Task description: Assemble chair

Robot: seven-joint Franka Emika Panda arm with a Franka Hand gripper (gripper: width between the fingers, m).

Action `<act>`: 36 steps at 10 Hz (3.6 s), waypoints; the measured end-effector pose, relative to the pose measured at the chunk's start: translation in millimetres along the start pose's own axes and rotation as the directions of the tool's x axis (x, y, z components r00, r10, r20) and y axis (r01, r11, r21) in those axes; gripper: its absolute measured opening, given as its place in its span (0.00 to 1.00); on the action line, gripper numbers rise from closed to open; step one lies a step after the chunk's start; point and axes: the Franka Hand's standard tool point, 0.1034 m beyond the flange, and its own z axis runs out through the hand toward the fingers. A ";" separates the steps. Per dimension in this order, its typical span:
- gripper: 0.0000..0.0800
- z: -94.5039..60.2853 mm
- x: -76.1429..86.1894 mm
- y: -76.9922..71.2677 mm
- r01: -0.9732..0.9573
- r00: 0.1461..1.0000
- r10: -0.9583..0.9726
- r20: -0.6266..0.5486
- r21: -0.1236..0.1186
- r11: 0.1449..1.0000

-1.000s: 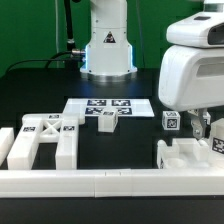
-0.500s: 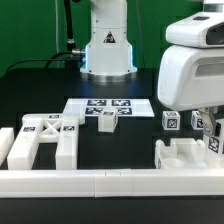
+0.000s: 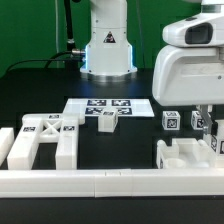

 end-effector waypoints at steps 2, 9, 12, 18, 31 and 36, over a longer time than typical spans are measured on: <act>0.36 0.0 0.4 1.1 -0.201 0.979 0.201 0.006 0.011 0.979; 0.38 -0.4 -0.3 4.1 -0.572 0.820 0.571 0.042 0.014 0.820; 0.76 0.2 -2.3 0.2 -0.325 0.945 0.325 0.034 0.019 0.945; 0.81 0.9 -1.5 0.0 0.117 0.993 -0.118 0.012 0.032 0.993; 0.36 0.5 0.4 3.0 0.637 0.771 -0.637 0.012 -0.023 0.771; 0.36 0.9 0.6 3.6 0.174 0.985 -0.174 0.000 -0.001 0.985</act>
Offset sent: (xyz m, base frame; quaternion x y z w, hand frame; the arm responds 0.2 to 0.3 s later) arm -0.0023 -0.0012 -0.0060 0.0020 0.0099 0.2932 0.9560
